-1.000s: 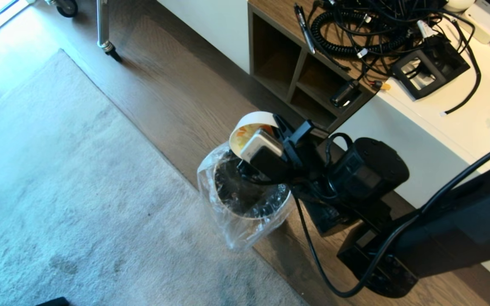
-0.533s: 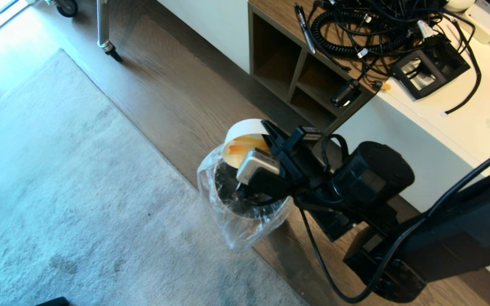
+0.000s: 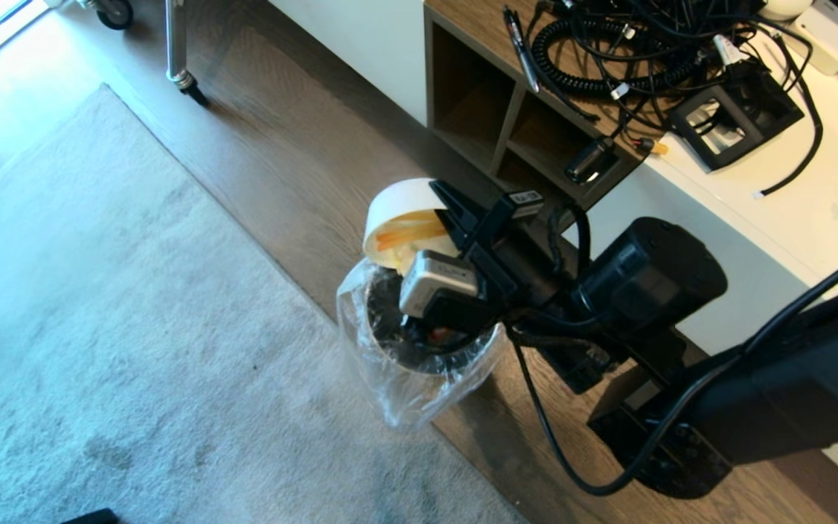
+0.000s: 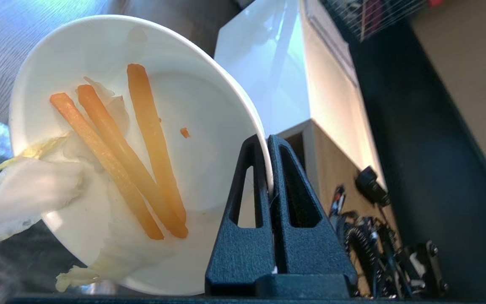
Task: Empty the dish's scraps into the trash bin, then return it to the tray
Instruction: Pour the leftover food from the bowl into the trash can
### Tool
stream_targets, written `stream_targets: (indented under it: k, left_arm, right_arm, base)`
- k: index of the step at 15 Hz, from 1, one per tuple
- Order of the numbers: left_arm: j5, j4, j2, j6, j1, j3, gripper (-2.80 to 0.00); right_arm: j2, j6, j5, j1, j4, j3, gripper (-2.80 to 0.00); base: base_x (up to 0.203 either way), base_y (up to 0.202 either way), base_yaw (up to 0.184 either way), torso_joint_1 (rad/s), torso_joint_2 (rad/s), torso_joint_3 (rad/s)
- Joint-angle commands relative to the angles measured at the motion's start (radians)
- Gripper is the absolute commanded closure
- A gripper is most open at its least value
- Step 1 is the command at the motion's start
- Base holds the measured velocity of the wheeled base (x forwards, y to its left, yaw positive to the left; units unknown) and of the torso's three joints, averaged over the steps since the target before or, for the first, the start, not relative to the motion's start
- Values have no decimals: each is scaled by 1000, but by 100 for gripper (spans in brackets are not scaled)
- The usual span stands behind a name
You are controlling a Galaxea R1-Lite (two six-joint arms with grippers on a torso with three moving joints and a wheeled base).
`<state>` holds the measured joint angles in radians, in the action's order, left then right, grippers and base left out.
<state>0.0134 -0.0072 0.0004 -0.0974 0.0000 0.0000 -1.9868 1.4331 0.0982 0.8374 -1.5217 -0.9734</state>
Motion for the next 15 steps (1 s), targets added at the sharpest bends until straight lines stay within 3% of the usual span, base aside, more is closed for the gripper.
stream_targets:
  k: [1,5,15]
  left_arm:
    - [0,0,0,-1,0,0,0]
    - [0,0,0,-1,0,0,0]
    - [0,0,0,-1,0,0,0]
  right_arm:
    - [14,12,-27,2,-46,-47,0]
    - [74,11,-46,6,-48,-50,0]
    - [177,12,-268,15,-48,-51,0]
  base:
    - [0,0,0,0,0,0]
    - [0,0,0,0,0,0]
    - [0,0,0,0,0,0]
